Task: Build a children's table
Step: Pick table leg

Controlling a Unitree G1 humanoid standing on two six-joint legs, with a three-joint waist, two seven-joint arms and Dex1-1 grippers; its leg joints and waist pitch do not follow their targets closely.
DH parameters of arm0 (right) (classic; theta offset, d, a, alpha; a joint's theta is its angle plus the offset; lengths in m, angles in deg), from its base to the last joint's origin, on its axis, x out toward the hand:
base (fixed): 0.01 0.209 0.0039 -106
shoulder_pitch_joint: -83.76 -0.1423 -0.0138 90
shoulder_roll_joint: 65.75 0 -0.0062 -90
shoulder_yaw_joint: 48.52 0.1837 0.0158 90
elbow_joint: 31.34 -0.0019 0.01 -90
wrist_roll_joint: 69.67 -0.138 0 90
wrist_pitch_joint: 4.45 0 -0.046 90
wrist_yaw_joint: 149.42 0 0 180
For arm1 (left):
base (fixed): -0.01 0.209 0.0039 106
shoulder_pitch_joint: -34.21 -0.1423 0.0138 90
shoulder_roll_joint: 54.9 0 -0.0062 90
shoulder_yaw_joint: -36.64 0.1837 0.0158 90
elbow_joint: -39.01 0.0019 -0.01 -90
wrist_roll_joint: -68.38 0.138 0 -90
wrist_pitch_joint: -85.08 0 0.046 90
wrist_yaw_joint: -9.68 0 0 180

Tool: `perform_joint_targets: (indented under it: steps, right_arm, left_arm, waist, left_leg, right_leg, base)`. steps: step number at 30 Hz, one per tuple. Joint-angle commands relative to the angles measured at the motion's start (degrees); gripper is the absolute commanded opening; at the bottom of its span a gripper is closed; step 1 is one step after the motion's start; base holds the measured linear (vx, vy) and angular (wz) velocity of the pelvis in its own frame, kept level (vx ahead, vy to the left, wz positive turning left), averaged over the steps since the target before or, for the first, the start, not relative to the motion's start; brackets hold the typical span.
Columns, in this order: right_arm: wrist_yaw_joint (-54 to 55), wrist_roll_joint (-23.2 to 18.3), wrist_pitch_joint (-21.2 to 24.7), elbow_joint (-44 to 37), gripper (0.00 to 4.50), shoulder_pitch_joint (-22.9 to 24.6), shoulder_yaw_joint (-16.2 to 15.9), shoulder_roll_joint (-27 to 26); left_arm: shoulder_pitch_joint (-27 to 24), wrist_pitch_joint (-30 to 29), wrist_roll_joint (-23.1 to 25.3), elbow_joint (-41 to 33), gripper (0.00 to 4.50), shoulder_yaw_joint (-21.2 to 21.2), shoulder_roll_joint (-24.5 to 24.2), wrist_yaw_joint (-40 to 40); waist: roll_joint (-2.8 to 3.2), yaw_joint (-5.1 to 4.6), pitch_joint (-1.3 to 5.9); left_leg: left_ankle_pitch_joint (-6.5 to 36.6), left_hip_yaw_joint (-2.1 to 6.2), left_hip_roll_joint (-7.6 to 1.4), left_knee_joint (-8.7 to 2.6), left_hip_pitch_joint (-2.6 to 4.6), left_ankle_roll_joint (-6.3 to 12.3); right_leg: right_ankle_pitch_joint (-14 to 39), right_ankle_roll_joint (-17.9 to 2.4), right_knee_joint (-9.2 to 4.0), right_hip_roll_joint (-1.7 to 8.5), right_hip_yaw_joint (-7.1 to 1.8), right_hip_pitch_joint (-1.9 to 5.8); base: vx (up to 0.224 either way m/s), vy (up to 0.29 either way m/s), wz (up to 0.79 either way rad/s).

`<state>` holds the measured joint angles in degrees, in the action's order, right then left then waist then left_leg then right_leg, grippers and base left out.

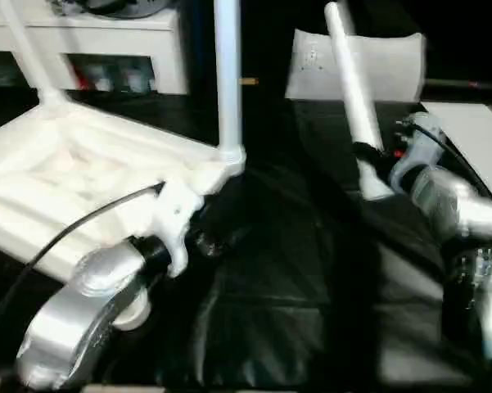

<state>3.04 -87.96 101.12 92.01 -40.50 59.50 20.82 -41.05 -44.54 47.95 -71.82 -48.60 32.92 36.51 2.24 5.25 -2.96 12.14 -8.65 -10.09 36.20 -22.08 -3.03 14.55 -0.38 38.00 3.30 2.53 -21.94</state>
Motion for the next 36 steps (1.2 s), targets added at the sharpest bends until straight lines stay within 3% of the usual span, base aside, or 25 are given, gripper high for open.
perform_joint_targets:
  steps: [1,2,4,5,6,7,8,9,10,11,15,20,24,28,36]
  right_arm:
    - [-5.2,-7.4,3.7,-11.8,1.81,3.5,0.2,-1.3]
    - [-7.9,-9.4,3.9,-14.3,1.81,5.2,-0.5,-1.9]
    - [-7.9,-9.4,3.9,-14.3,1.80,5.2,-0.5,-1.9]
    - [-12.0,-12.7,5.9,-18.4,1.80,8.1,-2.3,-2.1]
    - [-13.6,-13.8,6.7,-19.7,1.80,9.0,-2.9,-2.0]
    - [-16.8,-18.1,9.3,-23.5,1.80,12.2,-3.9,-1.8]
    - [-16.9,-18.2,9.3,-23.6,1.80,12.3,-3.9,-1.8]
    - [-17.0,-21.0,11.4,-26.8,1.80,14.0,-3.5,-2.2]
    - [-17.0,-21.0,11.4,-26.8,1.80,14.0,-3.5,-2.2]
    - [-16.2,-24.8,14.9,-32.0,1.80,16.2,-2.1,-3.2]
    - [-15.7,-30.0,18.7,-37.3,1.80,18.1,-0.8,-4.3]
    - [-15.8,-35.3,20.9,-41.4,1.80,19.9,-1.8,-3.8]
    - [-15.9,-37.9,24.0,-43.9,1.80,20.9,-1.8,-3.7]
    - [-15.1,-38.9,25.4,-45.1,1.80,21.7,-2.3,-3.3]
    - [-15.9,-40.7,28.2,-47.1,1.80,22.4,-4.6,-1.8]
  left_arm:
    - [2.9,-0.4,-2.8,2.8,4.50,-1.5,2.0,-0.8]
    - [3.8,-0.3,-3.4,3.7,4.50,-1.7,2.7,-0.6]
    - [3.8,-0.3,-3.4,3.7,4.50,-1.7,2.7,-0.6]
    - [5.5,0.1,-4.0,5.3,4.50,-1.8,3.9,-0.4]
    - [6.1,0.1,-4.3,5.8,4.50,-1.8,4.5,-0.4]
    - [8.3,-0.3,-6.6,7.1,4.50,-2.0,6.6,0.5]
    - [8.4,-0.3,-6.7,7.1,4.50,-2.1,6.7,0.6]
    - [9.7,-1.0,-8.2,7.8,4.50,-2.8,7.9,0.8]
    - [9.7,-1.0,-8.2,7.8,4.50,-2.8,7.9,0.8]
    - [11.5,-2.3,-9.7,9.1,4.50,-4.1,9.4,0.1]
    - [13.4,-3.5,-11.5,10.3,4.50,-5.0,10.7,-0.2]
    - [15.6,-4.8,-15.9,11.1,4.50,-8.3,13.3,-1.7]
    - [17.0,-5.5,-19.3,11.8,4.50,-11.0,15.0,-2.5]
    - [18.1,-7.6,-23.9,11.7,4.50,-13.2,16.5,-2.6]
    - [18.3,-11.5,-29.5,10.4,4.50,-13.5,17.1,-1.3]
  waist:
    - [0.60,0.05,4.05]
    - [0.26,-0.06,3.93]
    - [0.21,-0.13,3.87]
    - [0.41,-0.42,3.68]
    - [0.51,-0.21,3.55]
    - [0.10,-0.05,3.38]
    - [0.44,0.16,3.59]
    - [0.29,-0.09,3.50]
    - [-0.69,-0.21,3.46]
    - [-0.52,-0.04,3.53]
    - [-0.56,0.22,3.55]
    - [-0.53,0.32,3.72]
    - [-0.77,0.54,3.70]
    - [-0.82,0.64,3.60]
    - [-1.15,0.82,3.47]
  left_leg:
    - [2.5,0.46,-2.21,-3.95,0.82,3.10]
    - [3.4,0.35,-2.30,-3.97,0.83,3.08]
    - [3.5,0.50,-2.30,-4.14,0.54,2.88]
    - [3.5,0.43,-2.05,-4.19,0.27,2.59]
    - [4.6,0.12,-2.12,-3.98,0.70,2.79]
    - [4.2,0.05,-1.99,-4.16,0.46,3.07]
    - [4.2,0.27,-2.27,-4.13,0.59,2.96]
    - [4.2,0.36,-2.31,-4.32,0.43,2.74]
    - [3.7,0.22,-2.27,-4.42,0.35,2.83]
    - [3.0,0.26,-2.33,-4.35,0.40,2.95]
    - [1.6,0.35,-2.19,-4.35,0.28,3.37]
    - [0.0,0.33,-2.26,-4.46,0.26,3.20]
    - [-0.8,0.26,-2.06,-4.39,0.09,3.70]
    - [-0.1,0.21,-2.12,-4.45,0.15,3.25]
    - [0.0,0.22,-2.12,-4.63,0.13,2.24]
  right_leg:
    - [-8.7,-16.0,-4.04,3.95,-2.28,3.26]
    - [-7.5,-15.7,-4.39,3.90,-2.37,3.19]
    - [-5.0,-15.1,-4.45,3.97,-2.36,3.30]
    - [-2.4,-14.5,-4.65,3.89,-2.34,3.32]
    - [-0.1,-13.6,-5.26,3.90,-2.67,2.94]
    - [1.1,-12.8,-5.47,3.94,-2.76,3.20]
    - [1.5,-12.7,-5.33,4.12,-2.69,2.99]
    - [2.0,-12.8,-5.42,4.08,-2.55,2.87]
    - [1.8,-12.7,-5.54,3.99,-2.61,3.02]
    - [1.4,-13.0,-5.36,4.15,-2.64,2.77]
    - [1.6,-12.0,-5.39,4.16,-2.56,2.70]
    - [0.4,-11.7,-5.47,4.16,-2.42,2.68]
    - [-1.4,-12.1,-5.43,4.24,-2.45,2.91]
    - [0.6,-11.6,-5.67,4.31,-2.47,2.75]
    - [2.5,-10.0,-5.88,4.21,-2.51,2.73]
  base:
    - [0.000,0.000,0.00]
    - [0.000,0.000,0.00]
    - [0.000,0.000,0.00]
    - [0.000,0.000,0.00]
    - [0.000,0.000,0.00]
    - [0.000,0.000,0.00]
    - [0.000,0.000,0.00]
    - [0.000,0.000,0.00]
    - [0.000,0.000,0.00]
    - [0.000,0.000,0.00]
    - [0.000,0.000,0.00]
    - [0.000,0.000,0.00]
    - [0.000,0.000,0.00]
    - [0.000,0.000,0.00]
    - [0.000,0.000,0.00]
